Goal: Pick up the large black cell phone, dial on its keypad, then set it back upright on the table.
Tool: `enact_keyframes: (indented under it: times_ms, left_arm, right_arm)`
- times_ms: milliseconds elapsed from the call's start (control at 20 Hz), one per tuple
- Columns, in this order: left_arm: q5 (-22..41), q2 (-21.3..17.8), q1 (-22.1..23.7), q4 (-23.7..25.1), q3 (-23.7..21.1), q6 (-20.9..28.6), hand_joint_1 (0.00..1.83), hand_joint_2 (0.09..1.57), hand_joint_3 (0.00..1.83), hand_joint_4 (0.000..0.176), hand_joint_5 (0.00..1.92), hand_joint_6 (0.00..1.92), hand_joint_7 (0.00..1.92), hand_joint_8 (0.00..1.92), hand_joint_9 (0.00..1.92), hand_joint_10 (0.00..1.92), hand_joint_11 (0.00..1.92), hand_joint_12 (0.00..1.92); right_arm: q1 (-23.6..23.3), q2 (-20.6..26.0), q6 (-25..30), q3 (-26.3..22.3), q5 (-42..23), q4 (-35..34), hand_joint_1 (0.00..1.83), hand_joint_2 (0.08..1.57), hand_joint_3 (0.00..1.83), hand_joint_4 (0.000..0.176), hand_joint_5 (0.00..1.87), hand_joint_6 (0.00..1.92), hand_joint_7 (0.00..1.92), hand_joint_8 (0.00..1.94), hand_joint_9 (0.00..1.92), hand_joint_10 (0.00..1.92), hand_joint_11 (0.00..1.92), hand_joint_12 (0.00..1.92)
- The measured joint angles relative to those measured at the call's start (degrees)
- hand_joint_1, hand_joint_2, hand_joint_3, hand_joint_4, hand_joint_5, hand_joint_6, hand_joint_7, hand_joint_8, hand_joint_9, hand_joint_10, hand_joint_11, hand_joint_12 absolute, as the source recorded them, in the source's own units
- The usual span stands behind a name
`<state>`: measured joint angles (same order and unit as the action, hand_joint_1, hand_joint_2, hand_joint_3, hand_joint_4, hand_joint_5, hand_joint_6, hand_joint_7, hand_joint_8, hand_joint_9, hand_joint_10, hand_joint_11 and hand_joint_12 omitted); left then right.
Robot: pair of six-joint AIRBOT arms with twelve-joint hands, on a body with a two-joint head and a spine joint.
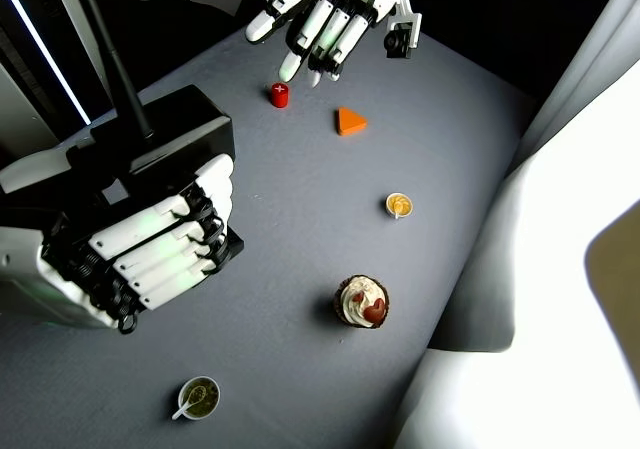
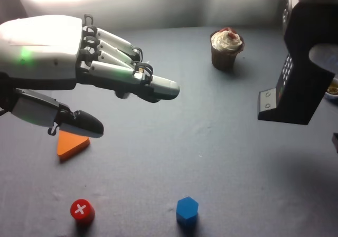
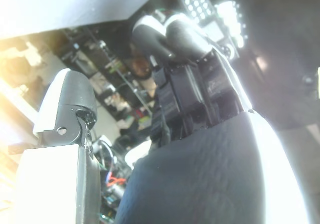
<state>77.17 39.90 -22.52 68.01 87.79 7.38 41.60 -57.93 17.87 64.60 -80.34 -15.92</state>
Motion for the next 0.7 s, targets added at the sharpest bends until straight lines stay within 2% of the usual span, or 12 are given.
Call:
enact_keyframes:
  times_ms: [150, 200, 250, 300, 350, 450, 500, 700]
  left_arm:
    - [0.0, 0.0, 0.0, -0.4, 0.0, 0.0, 0.90, 1.23, 0.00, 0.156, 0.08, 0.00, 0.58, 0.00, 0.59, 1.22, 0.47, 1.68]
    - [0.0, 0.0, 0.0, -0.4, 0.0, 0.0, 1.03, 1.20, 0.00, 0.154, 0.08, 0.00, 0.68, 0.06, 0.57, 1.48, 0.36, 1.85]
    - [0.0, 0.0, 0.0, -0.4, 0.0, 0.0, 1.28, 1.19, 0.01, 0.151, 0.05, 0.00, 0.77, 1.09, 0.87, 1.83, 0.82, 1.91]
    - [0.0, 0.0, 0.0, -0.3, 0.0, 0.0, 1.32, 1.21, 0.02, 0.161, 0.01, 0.00, 0.75, 1.39, 0.88, 1.90, 0.85, 1.92]
    - [0.0, 0.0, 0.0, -0.4, 0.0, 0.1, 1.33, 1.22, 0.03, 0.173, 0.00, 0.00, 0.72, 1.48, 0.91, 1.92, 0.90, 1.92]
    - [0.0, 0.0, 0.0, -0.3, 0.0, 0.1, 1.33, 1.23, 0.03, 0.175, 0.00, 0.00, 0.70, 1.52, 0.93, 1.92, 0.94, 1.92]
    - [0.0, 0.0, 0.0, -0.3, 0.0, 0.1, 1.32, 1.24, 0.03, 0.176, 0.00, 0.00, 0.70, 1.52, 0.87, 1.92, 0.84, 1.92]
    - [0.3, 0.0, 0.2, 0.0, 0.1, 0.1, 1.32, 1.24, 0.03, 0.176, 0.00, 0.00, 0.70, 1.52, 0.88, 1.92, 0.86, 1.92]
  right_arm:
    - [-0.3, 0.8, 0.0, -0.8, 0.3, -0.2, 1.37, 1.14, 0.00, 0.000, 0.98, 0.84, 0.83, 1.22, 0.85, 1.36, 0.90, 1.20]
    - [-0.3, 1.0, 0.0, -1.0, 0.5, -0.2, 1.36, 1.16, 0.00, 0.000, 0.94, 0.89, 0.79, 1.28, 0.82, 1.41, 0.87, 1.22]
    - [-0.3, 1.2, 0.0, -1.1, 0.7, -0.1, 1.37, 1.15, 0.00, 0.000, 0.99, 0.84, 0.81, 1.24, 0.85, 1.36, 0.89, 1.21]
    - [-0.3, 1.2, 0.0, -1.1, 0.6, -0.1, 1.37, 1.15, 0.00, 0.000, 0.98, 0.82, 0.82, 1.24, 0.86, 1.35, 0.91, 1.21]
    - [-0.4, 1.3, 0.0, -1.5, 0.6, -0.4, 1.37, 1.14, 0.00, 0.000, 0.97, 0.84, 0.84, 1.21, 0.86, 1.36, 0.91, 1.21]
    - [-0.4, 1.3, -0.7, -1.6, 0.6, -0.4, 1.36, 1.16, 0.00, 0.000, 0.95, 0.88, 0.80, 1.26, 0.83, 1.40, 0.88, 1.25]
    - [-0.4, 1.3, -0.9, -1.7, 0.7, -0.3, 1.36, 1.16, 0.00, 0.000, 0.95, 0.89, 0.81, 1.24, 0.84, 1.38, 0.88, 1.24]
    - [-0.8, 1.3, -1.5, -2.5, 0.9, -0.4, 1.36, 1.16, 0.00, 0.000, 0.93, 0.94, 0.81, 1.24, 0.85, 1.37, 0.89, 1.22]
